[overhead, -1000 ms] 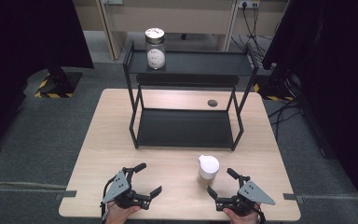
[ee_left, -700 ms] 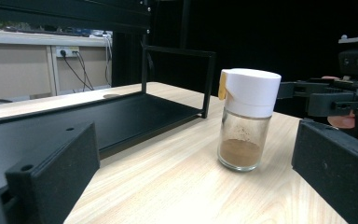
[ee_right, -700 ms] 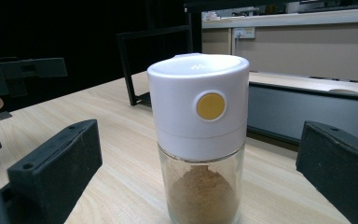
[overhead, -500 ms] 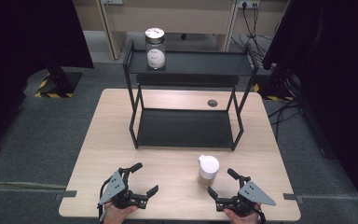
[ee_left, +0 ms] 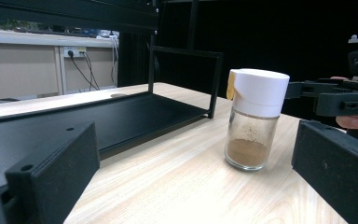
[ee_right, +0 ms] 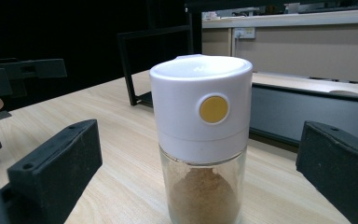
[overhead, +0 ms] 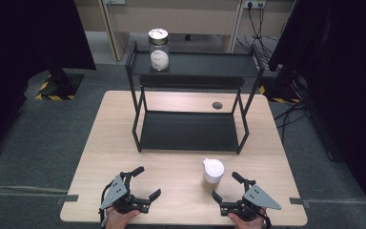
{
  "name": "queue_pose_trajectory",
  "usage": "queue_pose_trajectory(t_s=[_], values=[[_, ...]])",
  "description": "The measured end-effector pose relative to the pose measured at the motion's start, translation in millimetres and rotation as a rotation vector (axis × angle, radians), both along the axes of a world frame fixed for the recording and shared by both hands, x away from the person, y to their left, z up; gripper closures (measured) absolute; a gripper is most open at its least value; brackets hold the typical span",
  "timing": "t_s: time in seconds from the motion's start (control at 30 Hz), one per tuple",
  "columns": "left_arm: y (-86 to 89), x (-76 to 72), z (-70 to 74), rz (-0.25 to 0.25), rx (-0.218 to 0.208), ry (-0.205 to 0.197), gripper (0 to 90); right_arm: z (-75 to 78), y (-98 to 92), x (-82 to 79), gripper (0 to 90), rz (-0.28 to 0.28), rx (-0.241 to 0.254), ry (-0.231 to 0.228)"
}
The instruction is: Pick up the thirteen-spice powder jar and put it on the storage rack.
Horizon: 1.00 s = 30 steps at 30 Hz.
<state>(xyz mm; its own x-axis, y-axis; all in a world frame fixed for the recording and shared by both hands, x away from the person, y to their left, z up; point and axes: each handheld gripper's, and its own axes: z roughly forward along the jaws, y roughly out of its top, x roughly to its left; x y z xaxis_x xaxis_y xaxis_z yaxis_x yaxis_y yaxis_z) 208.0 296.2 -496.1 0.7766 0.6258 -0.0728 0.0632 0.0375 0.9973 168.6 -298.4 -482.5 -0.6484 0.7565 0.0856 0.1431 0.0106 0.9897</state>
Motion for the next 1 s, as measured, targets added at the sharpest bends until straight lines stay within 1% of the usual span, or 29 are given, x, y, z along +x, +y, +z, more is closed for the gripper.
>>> queue_pose_trajectory(t_s=[0.3,0.5,0.63,0.77,0.87,1.0], values=[[1.0,-0.3,-2.5,0.015,-0.001,0.010,0.3,4.2,13.3,8.6,0.4,-0.013,-0.012,0.018],[1.5,0.2,-3.3,0.019,-0.003,0.018,0.3,7.4,21.2,15.9,1.8,-0.028,-0.041,0.041],[1.0,0.4,-3.5,0.018,-0.001,0.020,0.3,7.6,22.2,19.9,6.2,-0.030,-0.059,0.055],[0.4,0.6,-4.2,0.020,0.000,0.024,0.3,9.2,24.5,25.3,9.4,-0.027,-0.076,0.056],[0.7,0.8,-4.5,0.021,-0.001,0.026,0.3,10.8,27.9,29.2,13.8,-0.019,-0.095,0.050],[1.1,1.2,-4.7,0.023,-0.002,0.031,0.3,12.0,31.0,32.8,18.6,-0.019,-0.108,0.056]])
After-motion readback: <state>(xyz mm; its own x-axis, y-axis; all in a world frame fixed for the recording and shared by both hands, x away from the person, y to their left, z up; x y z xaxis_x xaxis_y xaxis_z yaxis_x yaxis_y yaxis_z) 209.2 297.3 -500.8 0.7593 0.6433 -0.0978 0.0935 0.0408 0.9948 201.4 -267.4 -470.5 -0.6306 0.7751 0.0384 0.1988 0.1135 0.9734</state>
